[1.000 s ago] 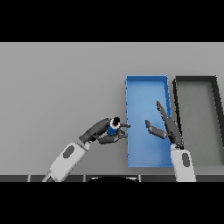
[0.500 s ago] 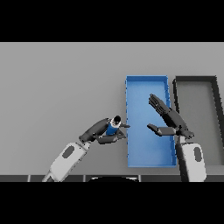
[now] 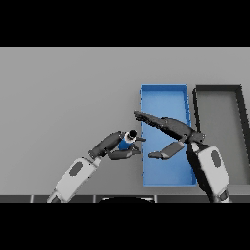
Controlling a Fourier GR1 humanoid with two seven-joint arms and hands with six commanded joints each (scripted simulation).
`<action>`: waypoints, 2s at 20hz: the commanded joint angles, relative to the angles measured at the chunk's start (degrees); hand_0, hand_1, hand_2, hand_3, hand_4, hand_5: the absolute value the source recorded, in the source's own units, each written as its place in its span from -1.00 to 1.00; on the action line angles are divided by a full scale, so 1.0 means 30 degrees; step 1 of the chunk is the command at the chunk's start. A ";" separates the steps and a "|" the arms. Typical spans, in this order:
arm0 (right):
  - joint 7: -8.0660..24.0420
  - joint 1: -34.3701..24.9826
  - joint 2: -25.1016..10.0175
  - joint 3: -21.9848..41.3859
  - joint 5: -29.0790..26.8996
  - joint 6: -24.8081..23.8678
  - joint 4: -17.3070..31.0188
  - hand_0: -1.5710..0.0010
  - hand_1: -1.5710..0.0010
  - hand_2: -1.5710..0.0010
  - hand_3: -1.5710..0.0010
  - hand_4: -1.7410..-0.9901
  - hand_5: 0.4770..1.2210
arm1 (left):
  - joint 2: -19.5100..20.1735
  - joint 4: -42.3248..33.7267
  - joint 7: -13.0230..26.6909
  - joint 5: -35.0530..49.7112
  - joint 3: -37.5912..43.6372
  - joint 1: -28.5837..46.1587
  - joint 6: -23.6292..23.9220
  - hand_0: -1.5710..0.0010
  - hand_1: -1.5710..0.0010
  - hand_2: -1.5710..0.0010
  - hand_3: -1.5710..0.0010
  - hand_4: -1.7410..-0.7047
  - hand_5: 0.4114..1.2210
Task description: Pick up the blue pipe and place it into the blue bin.
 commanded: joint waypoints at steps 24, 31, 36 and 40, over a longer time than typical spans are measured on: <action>0.0938 -0.5387 0.4418 0.3031 0.0973 0.1215 0.3668 -0.71 -0.71 -0.71 -0.64 -0.21 0.20 | -0.0565 0.0331 -0.0619 -0.0267 0.0431 -0.0130 -0.0766 -1.00 -0.99 -1.00 -0.85 -0.95 1.00; -0.0318 -0.5058 0.4294 0.3198 0.1325 0.1790 0.3422 -0.94 -0.94 -0.94 -0.92 -0.28 0.83 | -0.0362 0.0213 -0.0176 -0.0321 0.0527 -0.0356 -0.0858 -1.00 -1.00 -1.00 -0.97 -0.98 1.00; 0.0913 -0.4819 0.4588 0.3208 0.1556 0.1498 0.2739 -0.98 -0.98 -0.98 -0.98 -0.32 0.94 | 0.0315 -0.0005 -0.0741 -0.1447 0.0212 -0.0185 -0.1229 -0.06 -0.01 0.03 0.02 -0.19 1.00; 0.1341 -0.4662 0.5044 0.2869 0.1925 0.1413 0.2564 -0.99 -0.99 -0.99 -0.99 -0.33 0.98 | 0.0311 0.0560 -0.1596 -0.3426 0.0418 -0.0775 -0.1561 0.56 0.59 0.60 0.60 0.43 0.61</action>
